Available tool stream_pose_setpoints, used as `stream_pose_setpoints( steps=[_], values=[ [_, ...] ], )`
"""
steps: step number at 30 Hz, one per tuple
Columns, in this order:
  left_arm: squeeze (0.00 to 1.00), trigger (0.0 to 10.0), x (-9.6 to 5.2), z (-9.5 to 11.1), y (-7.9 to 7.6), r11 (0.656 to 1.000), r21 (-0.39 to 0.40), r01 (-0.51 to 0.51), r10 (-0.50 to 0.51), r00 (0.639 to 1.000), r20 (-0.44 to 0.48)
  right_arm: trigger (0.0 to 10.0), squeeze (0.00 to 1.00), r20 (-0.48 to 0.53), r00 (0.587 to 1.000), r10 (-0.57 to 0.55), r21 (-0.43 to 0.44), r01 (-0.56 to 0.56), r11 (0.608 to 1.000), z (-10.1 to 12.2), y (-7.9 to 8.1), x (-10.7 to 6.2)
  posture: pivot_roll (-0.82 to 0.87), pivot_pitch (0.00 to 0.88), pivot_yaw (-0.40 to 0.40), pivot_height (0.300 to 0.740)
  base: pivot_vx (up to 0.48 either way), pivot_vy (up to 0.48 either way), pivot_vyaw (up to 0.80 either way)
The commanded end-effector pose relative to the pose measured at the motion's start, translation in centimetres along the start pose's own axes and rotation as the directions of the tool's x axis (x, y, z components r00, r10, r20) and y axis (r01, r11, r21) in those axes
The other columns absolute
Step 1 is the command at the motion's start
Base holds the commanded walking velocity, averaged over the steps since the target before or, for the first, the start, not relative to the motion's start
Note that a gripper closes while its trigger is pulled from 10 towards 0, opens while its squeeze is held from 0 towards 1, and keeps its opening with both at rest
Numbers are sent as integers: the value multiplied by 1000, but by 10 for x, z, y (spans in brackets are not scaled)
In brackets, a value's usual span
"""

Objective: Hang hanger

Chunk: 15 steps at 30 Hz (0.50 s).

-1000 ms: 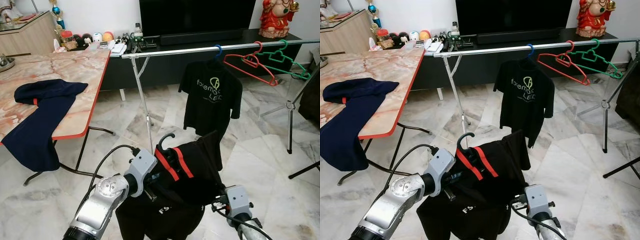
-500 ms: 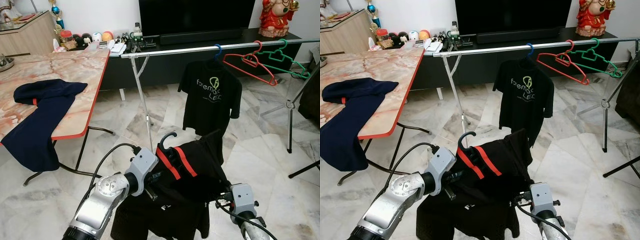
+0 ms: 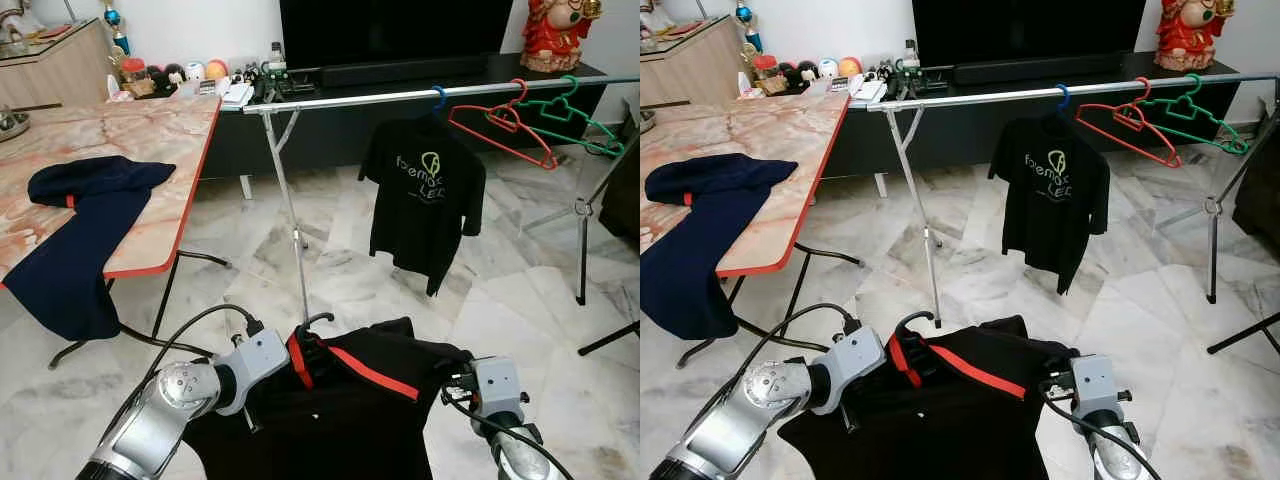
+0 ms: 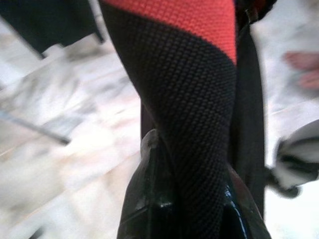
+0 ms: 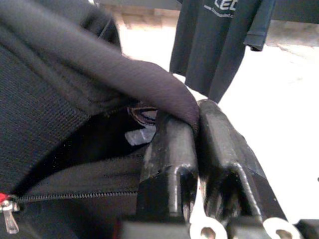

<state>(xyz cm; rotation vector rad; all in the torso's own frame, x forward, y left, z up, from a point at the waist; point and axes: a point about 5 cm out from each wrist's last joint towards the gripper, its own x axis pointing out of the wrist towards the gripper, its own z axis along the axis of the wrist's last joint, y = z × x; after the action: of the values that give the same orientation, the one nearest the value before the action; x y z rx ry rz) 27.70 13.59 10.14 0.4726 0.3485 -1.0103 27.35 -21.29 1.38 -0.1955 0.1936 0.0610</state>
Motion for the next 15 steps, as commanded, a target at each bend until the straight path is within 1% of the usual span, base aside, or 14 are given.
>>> stream_pose_setpoints(
  steps=[1,2,3,4,5,6,7,8,9,10,11,13,15],
  values=[
    [0,10000,-15,5,2,998,-11,57,-56,997,58,0,0,-14,999,-45,7,45,999,-4,-11,-4,-5,62,53,740,0,0,0],
    [0,10000,-15,5,2,998,-11,57,-56,997,58,0,0,-14,999,-45,7,45,999,-4,-11,-4,-5,62,53,740,0,0,0],
    [0,10000,-20,7,2,995,-17,94,-93,993,74,0,0,-15,999,-47,5,47,999,-4,-12,-4,-5,62,53,740,0,0,0],
    [0,10000,-28,8,0,988,-25,155,-153,985,82,0,0,-18,999,-50,4,50,999,-4,-13,-5,-2,62,53,740,0,0,0],
    [0,10000,-39,8,-4,970,-28,242,-239,967,82,0,0,-19,998,-53,3,53,999,-5,-15,-5,-2,62,53,740,0,0,0],
    [0,10000,-47,6,-10,947,-21,320,-318,946,54,0,0,-20,998,-53,2,53,999,-5,-15,-5,-2,62,53,740,0,0,0],
    [0,10000,-47,6,-10,947,-21,320,-318,946,54,0,0,-20,998,-53,2,53,999,-5,-15,-5,-2,62,53,740,0,0,0],
    [0,10000,-52,1,-14,932,-7,363,-363,932,10,0,0,-21,998,-53,-1,53,999,-5,-15,-5,-2,62,53,740,0,0,0],
    [0,10000,-53,-5,-16,925,4,380,-379,924,-60,0,0,-21,998,-53,-1,53,999,-4,-15,-5,-2,61,52,740,0,0,0],
    [0,10000,-53,-5,-16,925,4,380,-379,924,-60,0,0,-21,998,-53,-1,53,999,-4,-15,-5,-2,61,52,740,0,0,0],
    [0,10000,-54,-9,-19,914,18,405,-402,910,-99,0,0,-21,998,-53,0,53,999,-4,-15,-5,-2,61,52,740,0,0,0],
    [0,10000,-54,-10,-23,904,29,427,-422,899,-118,0,0,-21,998,-52,0,52,999,-4,-14,-4,-4,61,51,740,0,0,0],
    [0,10000,-53,-6,-26,900,18,436,-433,898,-81,0,0,-20,998,-51,0,51,999,-4,-14,-4,-5,61,51,740,0,0,0]
  ],
)
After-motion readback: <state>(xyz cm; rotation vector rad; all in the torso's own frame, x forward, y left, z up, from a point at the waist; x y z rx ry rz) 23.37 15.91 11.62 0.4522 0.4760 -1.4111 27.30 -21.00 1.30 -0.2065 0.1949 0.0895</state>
